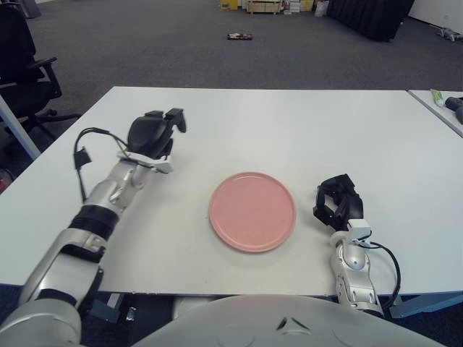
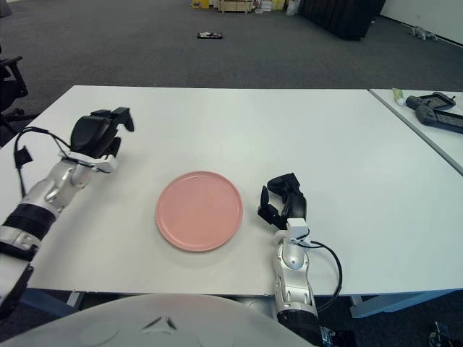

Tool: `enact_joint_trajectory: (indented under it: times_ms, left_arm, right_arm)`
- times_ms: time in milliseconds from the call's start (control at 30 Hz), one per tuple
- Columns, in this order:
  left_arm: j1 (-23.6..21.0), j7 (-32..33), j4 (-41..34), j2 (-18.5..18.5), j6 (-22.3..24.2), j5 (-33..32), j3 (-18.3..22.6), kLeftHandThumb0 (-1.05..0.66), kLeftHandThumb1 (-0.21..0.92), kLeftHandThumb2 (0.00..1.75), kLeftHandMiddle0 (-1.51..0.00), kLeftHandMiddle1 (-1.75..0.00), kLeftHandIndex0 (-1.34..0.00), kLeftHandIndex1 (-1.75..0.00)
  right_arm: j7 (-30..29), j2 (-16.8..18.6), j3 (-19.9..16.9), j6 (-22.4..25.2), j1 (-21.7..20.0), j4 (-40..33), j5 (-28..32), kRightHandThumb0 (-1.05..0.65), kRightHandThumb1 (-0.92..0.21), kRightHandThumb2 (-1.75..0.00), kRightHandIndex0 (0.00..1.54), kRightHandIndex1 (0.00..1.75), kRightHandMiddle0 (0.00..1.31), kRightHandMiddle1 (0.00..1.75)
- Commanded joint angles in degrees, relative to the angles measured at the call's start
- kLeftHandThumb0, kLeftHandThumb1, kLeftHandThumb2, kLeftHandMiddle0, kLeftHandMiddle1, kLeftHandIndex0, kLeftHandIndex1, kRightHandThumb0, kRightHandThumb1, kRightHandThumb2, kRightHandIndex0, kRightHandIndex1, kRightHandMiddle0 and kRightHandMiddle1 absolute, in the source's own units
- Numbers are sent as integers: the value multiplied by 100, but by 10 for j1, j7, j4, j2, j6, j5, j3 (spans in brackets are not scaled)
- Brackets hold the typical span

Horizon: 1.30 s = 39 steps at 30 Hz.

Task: Put the apple into the plate.

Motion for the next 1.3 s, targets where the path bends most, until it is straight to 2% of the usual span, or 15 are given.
enact_joint_trajectory:
  times_ms: [0, 67, 100, 133, 167, 300, 333, 400, 500, 600, 1100, 1267]
  left_arm:
    - [-15, -19, 2, 21, -11, 3, 4, -21, 25, 128, -39, -161, -32, -174]
    - [-14, -28, 1, 33, -8, 10, 3, -42, 26, 117, -20, -140, -16, -149]
    - [-14, -31, 1, 38, -7, 13, 2, -48, 27, 113, -16, -128, -13, -137]
    - [-17, -32, 5, 43, -6, 19, -1, -57, 30, 105, -10, -111, -8, -119]
    - [-19, -32, 8, 47, -6, 23, -3, -68, 35, 97, -7, -88, -5, -93]
    - [-36, -21, 42, 56, -14, 42, -13, -89, 53, 75, -1, -39, -1, -35]
    - [-44, -10, 63, 58, -19, 50, -19, -91, 54, 73, -1, -35, -1, -29]
    - [-60, 12, 108, 62, -29, 66, -31, -99, 62, 64, 0, -16, 0, -12]
    - [-81, 37, 161, 66, -37, 89, -50, -103, 68, 53, 0, -5, 0, -4]
    - [-94, 49, 186, 68, -35, 105, -66, -104, 71, 48, 0, -2, 0, -1]
    - [-134, 67, 303, 54, -35, 121, -118, -105, 77, 39, 0, 0, 0, 0]
    - [-143, 69, 326, 49, -39, 119, -133, -105, 82, 34, 0, 0, 0, 0]
  right_arm:
    - [2, 0, -2, 6, -1, 7, 6, -40, -57, -101, 58, 134, 42, 175]
    - [2, -1, -3, 5, -1, 8, 5, -40, -57, -101, 58, 134, 42, 175]
    - [2, -1, -3, 4, -1, 9, 5, -40, -57, -101, 58, 134, 42, 175]
    - [1, -1, -3, 3, -2, 9, 4, -40, -56, -101, 58, 134, 42, 175]
    - [1, -1, -3, 3, -2, 9, 3, -41, -56, -102, 58, 134, 42, 175]
    - [1, -2, -2, 2, -2, 11, 0, -41, -55, -103, 59, 134, 43, 175]
    - [1, -3, -2, 2, -2, 11, -1, -41, -55, -103, 59, 134, 43, 175]
    - [0, -2, -2, 3, -3, 11, -2, -41, -55, -103, 58, 134, 43, 175]
    - [-2, -2, -3, 5, -4, 12, -2, -41, -55, -103, 58, 133, 43, 175]
    - [-5, 0, -4, 7, -5, 11, -3, -41, -55, -103, 58, 133, 43, 175]
    - [-10, -2, -4, 22, -5, 4, -4, -41, -55, -103, 59, 134, 43, 175]
    - [-7, -4, -3, 25, -5, 3, -3, -41, -55, -103, 59, 134, 42, 175]
